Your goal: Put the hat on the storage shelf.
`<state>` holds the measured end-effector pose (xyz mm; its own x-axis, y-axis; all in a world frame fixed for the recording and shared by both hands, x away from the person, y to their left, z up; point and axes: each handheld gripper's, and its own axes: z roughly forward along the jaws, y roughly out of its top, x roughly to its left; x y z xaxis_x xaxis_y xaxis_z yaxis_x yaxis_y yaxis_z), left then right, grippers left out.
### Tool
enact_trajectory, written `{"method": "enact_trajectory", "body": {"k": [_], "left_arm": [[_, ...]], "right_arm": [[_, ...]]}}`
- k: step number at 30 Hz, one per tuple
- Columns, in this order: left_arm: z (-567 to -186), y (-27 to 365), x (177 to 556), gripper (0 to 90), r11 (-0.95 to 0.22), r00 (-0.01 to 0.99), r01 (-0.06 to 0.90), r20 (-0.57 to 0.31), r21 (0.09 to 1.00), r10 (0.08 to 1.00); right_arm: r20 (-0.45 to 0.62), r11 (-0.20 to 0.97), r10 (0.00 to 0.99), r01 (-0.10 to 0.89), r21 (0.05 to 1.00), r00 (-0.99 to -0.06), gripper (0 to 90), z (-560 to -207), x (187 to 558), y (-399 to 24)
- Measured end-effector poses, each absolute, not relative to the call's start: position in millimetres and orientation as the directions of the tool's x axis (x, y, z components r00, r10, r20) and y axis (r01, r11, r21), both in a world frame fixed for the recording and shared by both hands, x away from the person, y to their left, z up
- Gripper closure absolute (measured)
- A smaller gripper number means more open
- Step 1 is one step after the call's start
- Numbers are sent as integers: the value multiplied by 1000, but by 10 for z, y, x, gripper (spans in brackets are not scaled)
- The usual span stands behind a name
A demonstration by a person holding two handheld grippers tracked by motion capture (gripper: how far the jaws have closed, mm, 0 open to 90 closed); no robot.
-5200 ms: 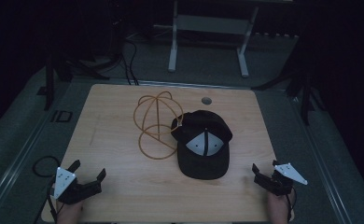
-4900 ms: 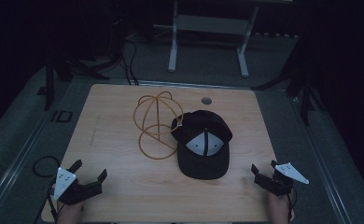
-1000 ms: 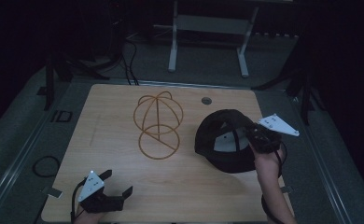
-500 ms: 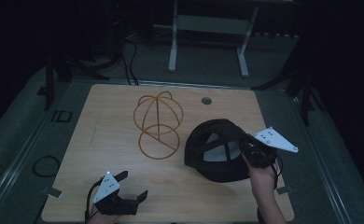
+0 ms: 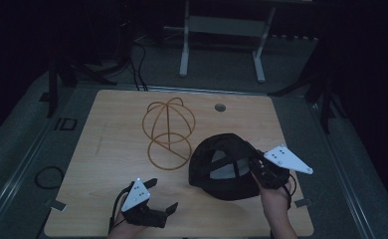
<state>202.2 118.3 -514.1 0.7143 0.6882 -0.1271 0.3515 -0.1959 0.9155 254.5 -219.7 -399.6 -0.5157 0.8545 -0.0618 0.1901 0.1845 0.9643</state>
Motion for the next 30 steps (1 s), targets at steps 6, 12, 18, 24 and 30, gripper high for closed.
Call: {"method": "enact_trajectory", "body": {"k": [6, 12, 18, 24, 30], "left_arm": [[-5086, 1028, 2095, 5, -194, 727, 347, -132, 918, 674], [-4957, 877, 2165, 6, -178, 722, 331, -127, 927, 680], [-4827, 791, 2250, 32, -168, 709, 313, -112, 935, 696], [-4808, 797, 2284, 88, -163, 710, 312, -115, 936, 695], [-4776, 860, 2296, 220, -132, 696, 309, -129, 942, 707]], "right_arm": [[-66, 185, 849, 178, 966, -525, 882, -3976, 2506, -2174], [-47, 166, 840, 172, 971, -541, 881, -3972, 2463, -2150], [-54, 174, 827, 163, 971, -560, 881, -3964, 2402, -2126], [-59, 181, 800, 147, 972, -598, 881, -3941, 2338, -2105], [-72, 199, 775, 135, 971, -628, 882, -3944, 2262, -2080]]}}
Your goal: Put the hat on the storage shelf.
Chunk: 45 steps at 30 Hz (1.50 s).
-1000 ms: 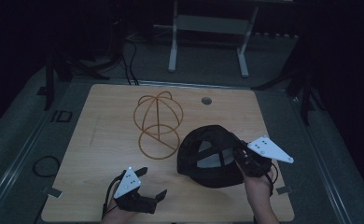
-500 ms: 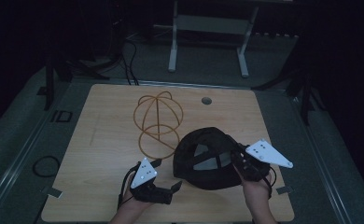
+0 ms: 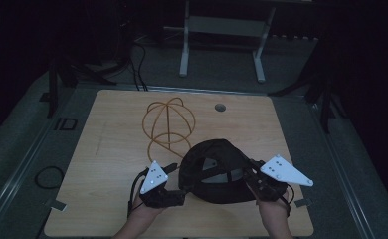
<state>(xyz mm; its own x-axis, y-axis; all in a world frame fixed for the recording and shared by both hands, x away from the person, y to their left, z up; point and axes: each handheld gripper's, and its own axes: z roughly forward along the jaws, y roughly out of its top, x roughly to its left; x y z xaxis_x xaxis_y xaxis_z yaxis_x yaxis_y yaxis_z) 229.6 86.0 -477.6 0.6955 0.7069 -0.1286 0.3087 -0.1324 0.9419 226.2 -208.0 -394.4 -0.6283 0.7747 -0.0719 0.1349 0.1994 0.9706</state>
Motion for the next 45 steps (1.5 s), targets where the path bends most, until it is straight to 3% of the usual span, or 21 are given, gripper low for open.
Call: {"method": "enact_trajectory", "body": {"k": [4, 6, 11, 12, 13, 17, 22, 27, 36, 45], "left_arm": [[-4761, 880, 2345, 246, -112, 678, 327, -150, 938, 720], [-4754, 877, 2354, 300, -120, 686, 321, -144, 939, 714], [-4726, 884, 2347, 612, -99, 644, 315, -135, 944, 753], [-4715, 906, 2354, 612, -88, 630, 316, -139, 945, 764], [-4709, 912, 2354, 715, -90, 625, 312, -133, 946, 769], [-4671, 935, 2342, 874, -96, 611, 293, -109, 951, 784], [-4593, 927, 2332, 886, -106, 625, 285, -101, 953, 774], [-4458, 899, 2303, 888, -109, 650, 245, -80, 964, 756], [-4266, 849, 2238, 889, -144, 655, 170, -2, 975, 756], [-4162, 885, 2185, 889, -143, 656, 140, 17, 980, 755]], "right_arm": [[-80, 217, 750, 130, 967, -657, 882, -3967, 2220, -2079], [-79, 225, 725, 127, 966, -684, 883, -3987, 2208, -2076], [-83, 244, 713, 136, 960, -696, 882, -4028, 2194, -2061], [-82, 248, 711, 139, 959, -699, 882, -4034, 2194, -2062], [-79, 251, 708, 146, 957, -701, 882, -4044, 2188, -2063], [-74, 265, 694, 158, 951, -716, 880, -4082, 2164, -2047], [-42, 250, 689, 183, 951, -724, 870, -4142, 2119, -2066], [-8, 229, 681, 203, 952, -732, 800, -4170, 2056, -2144], [24, 258, 633, 241, 936, -773, 515, -4251, 2004, -2303], [48, 349, 502, 253, 902, -864, 366, -4392, 1937, -2357]]}}
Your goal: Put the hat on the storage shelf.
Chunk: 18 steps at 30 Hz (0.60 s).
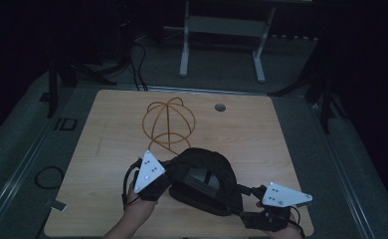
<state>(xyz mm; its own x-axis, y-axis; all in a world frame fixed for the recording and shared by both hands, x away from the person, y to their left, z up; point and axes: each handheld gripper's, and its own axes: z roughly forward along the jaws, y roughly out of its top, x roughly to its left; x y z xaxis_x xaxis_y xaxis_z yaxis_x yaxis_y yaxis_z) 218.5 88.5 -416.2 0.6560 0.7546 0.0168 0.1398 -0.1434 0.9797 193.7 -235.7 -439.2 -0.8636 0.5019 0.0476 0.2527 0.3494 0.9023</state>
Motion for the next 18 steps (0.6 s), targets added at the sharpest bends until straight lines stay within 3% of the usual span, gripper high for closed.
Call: {"method": "enact_trajectory", "body": {"k": [5, 10, 14, 15, 18], "left_arm": [[-4076, 1008, 2133, 888, -126, 685, 67, 46, 990, 727], [-4037, 1158, 2129, 888, -115, 753, 5, 72, 993, 654], [-4034, 1261, 2157, 887, -100, 819, -29, 81, 995, 568], [-4037, 1324, 2189, 887, -83, 863, -35, 72, 996, 500], [-4043, 1363, 2235, 887, -86, 900, -20, 56, 996, 432]], "right_arm": [[80, 352, 408, 237, 906, -910, 354, -4386, 1877, -2505], [-1, 335, 466, 175, 926, -885, 409, -4226, 1860, -2661], [-64, 350, 475, 121, 929, -877, 435, -4144, 1896, -2625], [-68, 355, 465, 115, 928, -883, 441, -4124, 1911, -2595], [-95, 364, 422, 72, 929, -902, 468, -4049, 1974, -2426]]}}
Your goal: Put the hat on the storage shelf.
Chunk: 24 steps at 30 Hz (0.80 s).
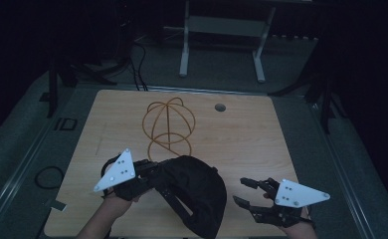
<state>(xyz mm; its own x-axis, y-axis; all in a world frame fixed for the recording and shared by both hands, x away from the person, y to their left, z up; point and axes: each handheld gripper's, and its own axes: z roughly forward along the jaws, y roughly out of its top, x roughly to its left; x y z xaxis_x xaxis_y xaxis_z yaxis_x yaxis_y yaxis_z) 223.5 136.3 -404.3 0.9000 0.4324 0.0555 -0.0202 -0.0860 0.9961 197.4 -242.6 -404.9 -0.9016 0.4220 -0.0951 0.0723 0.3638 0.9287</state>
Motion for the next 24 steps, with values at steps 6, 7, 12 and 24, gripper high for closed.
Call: {"method": "enact_trajectory", "body": {"k": [6, 7, 12, 24], "left_arm": [[-4082, 1349, 2296, 887, -101, 932, 9, 28, 995, 362], [-4087, 1338, 2299, 887, -103, 937, 8, 29, 995, 349], [-4099, 1293, 2291, 887, -106, 943, 12, 24, 994, 332], [-4078, 1265, 2312, 887, -92, 946, 30, 2, 995, 325]], "right_arm": [[-143, 378, 291, -24, 925, -946, 468, -3912, 1960, -2125], [-148, 381, 273, -35, 924, -951, 468, -3895, 1961, -2085], [-162, 393, 259, -49, 918, -952, 468, -3877, 2028, -1960], [-186, 404, 249, -72, 912, -951, 796, -3933, 2061, -1897]]}}
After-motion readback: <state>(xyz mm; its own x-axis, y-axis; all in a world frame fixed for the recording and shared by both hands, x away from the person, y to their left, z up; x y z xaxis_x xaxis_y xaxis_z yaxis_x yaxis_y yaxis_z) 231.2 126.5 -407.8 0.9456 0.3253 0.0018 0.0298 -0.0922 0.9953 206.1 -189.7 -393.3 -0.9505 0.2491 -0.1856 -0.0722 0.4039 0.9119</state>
